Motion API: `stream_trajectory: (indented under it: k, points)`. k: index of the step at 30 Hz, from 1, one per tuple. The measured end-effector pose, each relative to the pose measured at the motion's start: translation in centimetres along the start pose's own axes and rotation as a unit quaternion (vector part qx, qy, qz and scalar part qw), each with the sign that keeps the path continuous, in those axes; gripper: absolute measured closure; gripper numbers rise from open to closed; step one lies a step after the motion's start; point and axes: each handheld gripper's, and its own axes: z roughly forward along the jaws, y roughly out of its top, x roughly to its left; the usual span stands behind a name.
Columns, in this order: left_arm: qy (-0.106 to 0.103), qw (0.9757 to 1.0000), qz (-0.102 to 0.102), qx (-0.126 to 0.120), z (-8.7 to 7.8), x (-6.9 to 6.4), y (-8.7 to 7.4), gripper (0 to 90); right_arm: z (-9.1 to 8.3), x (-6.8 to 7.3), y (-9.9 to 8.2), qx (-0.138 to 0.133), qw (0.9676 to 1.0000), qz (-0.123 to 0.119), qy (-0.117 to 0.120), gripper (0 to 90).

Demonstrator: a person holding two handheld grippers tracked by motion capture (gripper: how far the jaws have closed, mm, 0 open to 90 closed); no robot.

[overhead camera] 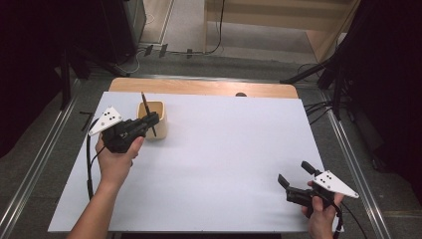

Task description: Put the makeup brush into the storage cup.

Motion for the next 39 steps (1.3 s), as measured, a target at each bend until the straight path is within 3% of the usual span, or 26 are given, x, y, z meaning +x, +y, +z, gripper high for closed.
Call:
stream_trajectory:
  k: [21, 39]
  points:
    - [0.031, 0.9994, 0.013, -0.013, 1.5, 1.8, 2.2, 84.9, 0.0, 0.0, 0.0, -0.001, 1.0000, 0.003, 0.002, 3.8]
    - [0.073, 0.9972, 0.003, -0.018, 3.5, 4.3, 1.4, 84.8, 0.2, 0.0, -0.1, 0.003, 1.0000, 0.004, 0.002, 4.2]
